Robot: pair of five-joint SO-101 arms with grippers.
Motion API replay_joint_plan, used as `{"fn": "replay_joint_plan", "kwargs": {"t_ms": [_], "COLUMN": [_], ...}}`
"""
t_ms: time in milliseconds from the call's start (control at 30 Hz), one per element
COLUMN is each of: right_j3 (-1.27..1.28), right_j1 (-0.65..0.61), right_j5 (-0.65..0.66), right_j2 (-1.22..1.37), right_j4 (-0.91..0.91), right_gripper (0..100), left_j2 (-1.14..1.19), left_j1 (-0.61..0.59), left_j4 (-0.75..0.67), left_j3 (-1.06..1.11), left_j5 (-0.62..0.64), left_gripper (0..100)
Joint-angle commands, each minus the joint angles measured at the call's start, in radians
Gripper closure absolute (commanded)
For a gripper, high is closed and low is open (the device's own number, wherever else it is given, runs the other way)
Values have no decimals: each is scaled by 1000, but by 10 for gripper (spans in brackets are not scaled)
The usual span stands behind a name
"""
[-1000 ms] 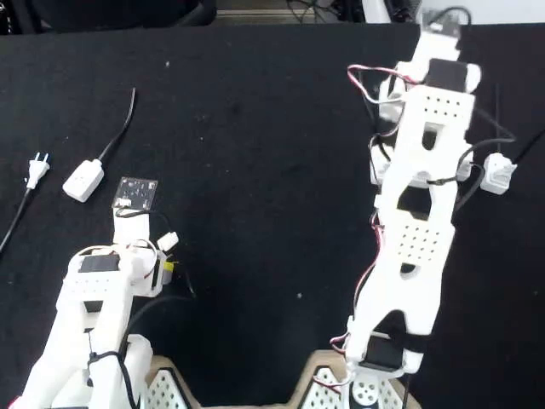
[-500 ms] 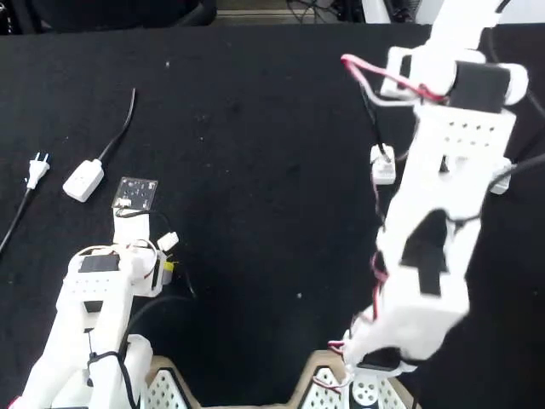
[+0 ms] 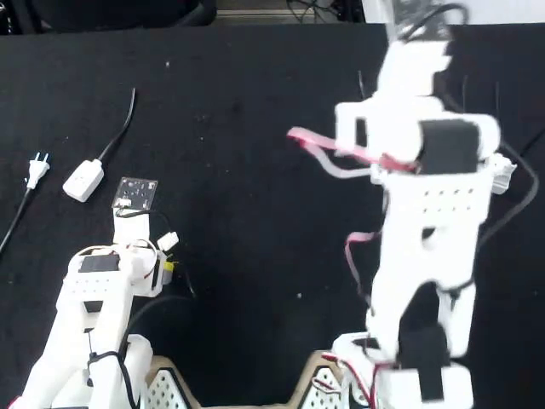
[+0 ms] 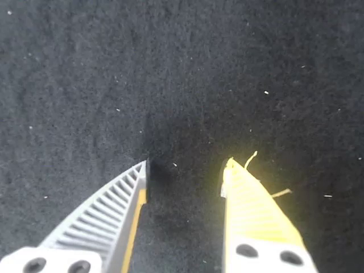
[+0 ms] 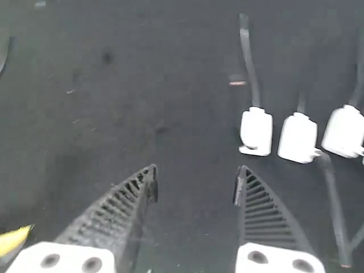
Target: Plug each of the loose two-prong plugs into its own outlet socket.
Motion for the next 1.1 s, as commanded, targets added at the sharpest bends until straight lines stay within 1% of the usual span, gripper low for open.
{"fn": "replay_joint_plan", "kwargs": {"t_ms": [0,100,167,333,467,567,667,967,1067], "right_j3": [127,283,381,641,875,1038,1182,1457,1498], "right_j1": [-80,-164,-201,-210,-267,-345,-410,-416,-420], "right_j5": [-6,-2,2,157,226,222,222,229,229], "right_j2": [-119,-173,-193,-203,-205,-205,-205,-197,-200], "right_j4": [26,23,-17,-221,-414,-582,-786,-1100,-1151], "right_gripper": [793,793,793,793,793,791,791,793,794], "left_j2": [-2,-2,-2,-2,-2,-2,-2,-2,-2], "left_j1": [1,1,1,-1,-1,-2,-4,-1,-7], "left_j4": [3,5,5,6,6,5,3,2,5], "left_j3": [-2,-2,-2,-2,-2,-2,-2,-5,-18], "left_j5": [0,0,0,0,0,0,0,-2,-3], "left_gripper": [787,787,787,787,787,787,787,787,787]}}
